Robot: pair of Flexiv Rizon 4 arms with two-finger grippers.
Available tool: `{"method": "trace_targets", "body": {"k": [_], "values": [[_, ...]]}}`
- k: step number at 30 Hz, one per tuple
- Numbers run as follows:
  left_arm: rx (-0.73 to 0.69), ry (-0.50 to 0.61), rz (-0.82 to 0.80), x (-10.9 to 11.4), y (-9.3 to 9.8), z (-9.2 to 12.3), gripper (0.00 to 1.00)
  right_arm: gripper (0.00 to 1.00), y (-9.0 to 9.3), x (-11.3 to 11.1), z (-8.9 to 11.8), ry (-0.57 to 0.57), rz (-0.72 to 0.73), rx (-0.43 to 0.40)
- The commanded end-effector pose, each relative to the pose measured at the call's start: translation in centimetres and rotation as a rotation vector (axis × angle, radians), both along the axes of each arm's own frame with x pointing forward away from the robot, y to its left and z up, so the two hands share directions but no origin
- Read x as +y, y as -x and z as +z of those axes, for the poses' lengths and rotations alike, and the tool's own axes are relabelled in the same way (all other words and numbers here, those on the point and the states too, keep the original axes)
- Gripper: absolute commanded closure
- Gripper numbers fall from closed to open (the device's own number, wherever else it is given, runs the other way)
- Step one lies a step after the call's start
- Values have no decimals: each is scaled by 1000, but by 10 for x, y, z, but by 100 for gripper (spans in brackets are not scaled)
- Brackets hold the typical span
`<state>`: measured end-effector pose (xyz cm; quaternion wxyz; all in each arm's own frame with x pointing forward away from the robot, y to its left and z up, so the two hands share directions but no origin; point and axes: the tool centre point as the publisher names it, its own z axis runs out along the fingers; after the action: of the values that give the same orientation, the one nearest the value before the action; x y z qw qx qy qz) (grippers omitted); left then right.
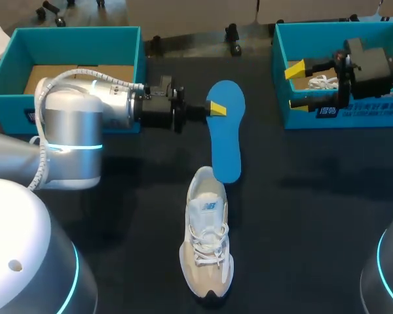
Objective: Take the shoe out of the shoebox, open the shoe tongue, remove and reinsert the insole, then place the shoe into the shoebox
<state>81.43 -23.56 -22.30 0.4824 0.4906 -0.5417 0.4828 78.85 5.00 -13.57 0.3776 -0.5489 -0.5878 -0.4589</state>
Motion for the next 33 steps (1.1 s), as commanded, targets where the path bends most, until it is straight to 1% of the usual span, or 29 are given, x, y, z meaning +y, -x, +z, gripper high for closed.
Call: {"method": "trace_targets", "body": {"k": [1,8,10,24,25,27,29,33], "values": [[0,1,0,-2,-1,-3,100,0,0,8,18,159,25,52],[0,1,0,-2,-1,-3,100,0,3,30,36,316,70,103],[0,1,0,-2,-1,-3,100,0,4,37,43,354,52,143],[0,1,0,-2,-1,-3,100,0,4,37,43,354,52,143],[0,1,0,-2,-1,-3,100,0,2,37,47,394,46,156],[0,1,0,-2,-1,-3,100,0,0,41,53,462,41,155],[0,1,0,-2,-1,-3,100,0,-3,46,54,520,43,157],[0,1,0,-2,-1,-3,100,0,-6,57,56,592,29,152]]}}
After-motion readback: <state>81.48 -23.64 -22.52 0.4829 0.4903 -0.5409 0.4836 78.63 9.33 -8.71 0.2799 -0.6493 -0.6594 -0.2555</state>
